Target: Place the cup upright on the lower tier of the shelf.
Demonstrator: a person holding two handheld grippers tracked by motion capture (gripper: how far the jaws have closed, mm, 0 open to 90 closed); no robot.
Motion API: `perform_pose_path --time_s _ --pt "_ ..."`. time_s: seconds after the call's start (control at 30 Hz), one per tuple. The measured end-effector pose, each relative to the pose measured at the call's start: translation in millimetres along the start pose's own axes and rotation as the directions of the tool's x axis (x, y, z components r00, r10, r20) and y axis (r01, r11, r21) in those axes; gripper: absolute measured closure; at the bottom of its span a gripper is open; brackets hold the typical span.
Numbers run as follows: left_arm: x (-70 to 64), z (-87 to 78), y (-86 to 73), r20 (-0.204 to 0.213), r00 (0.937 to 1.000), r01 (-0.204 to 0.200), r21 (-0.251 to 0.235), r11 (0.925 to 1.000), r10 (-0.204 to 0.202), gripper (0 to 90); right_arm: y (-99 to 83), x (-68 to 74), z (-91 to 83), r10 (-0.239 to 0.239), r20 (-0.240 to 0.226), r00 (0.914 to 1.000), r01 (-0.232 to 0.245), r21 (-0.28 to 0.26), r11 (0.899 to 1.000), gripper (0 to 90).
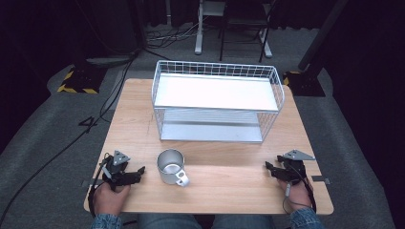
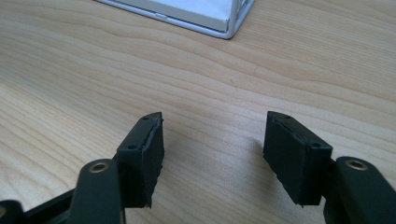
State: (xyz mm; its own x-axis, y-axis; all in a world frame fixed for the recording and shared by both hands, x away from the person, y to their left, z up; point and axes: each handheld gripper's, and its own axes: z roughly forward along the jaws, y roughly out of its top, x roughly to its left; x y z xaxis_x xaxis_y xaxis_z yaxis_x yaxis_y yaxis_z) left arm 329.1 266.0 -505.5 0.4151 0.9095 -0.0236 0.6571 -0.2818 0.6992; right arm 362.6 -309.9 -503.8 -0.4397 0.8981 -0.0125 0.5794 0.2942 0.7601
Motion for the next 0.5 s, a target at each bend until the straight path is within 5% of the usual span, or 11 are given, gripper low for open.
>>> perform_pose_path --time_s 0.2,0.5 --pt "0.4 0.7 0.8 -0.025 0.9994 0.025 -0.001 0.9997 -0.025 18.2 0.6 6.1 -5.8 -0.016 0.005 0.9999 0.016 -0.007 1.0 46.2" --pt "0.2 0.5 0.4 -0.025 0.9994 0.025 -0.002 0.9997 -0.025 18.2 15.2 40.6 -19.8 -0.027 -0.109 0.9936 0.023 -0.036 0.999 47.7"
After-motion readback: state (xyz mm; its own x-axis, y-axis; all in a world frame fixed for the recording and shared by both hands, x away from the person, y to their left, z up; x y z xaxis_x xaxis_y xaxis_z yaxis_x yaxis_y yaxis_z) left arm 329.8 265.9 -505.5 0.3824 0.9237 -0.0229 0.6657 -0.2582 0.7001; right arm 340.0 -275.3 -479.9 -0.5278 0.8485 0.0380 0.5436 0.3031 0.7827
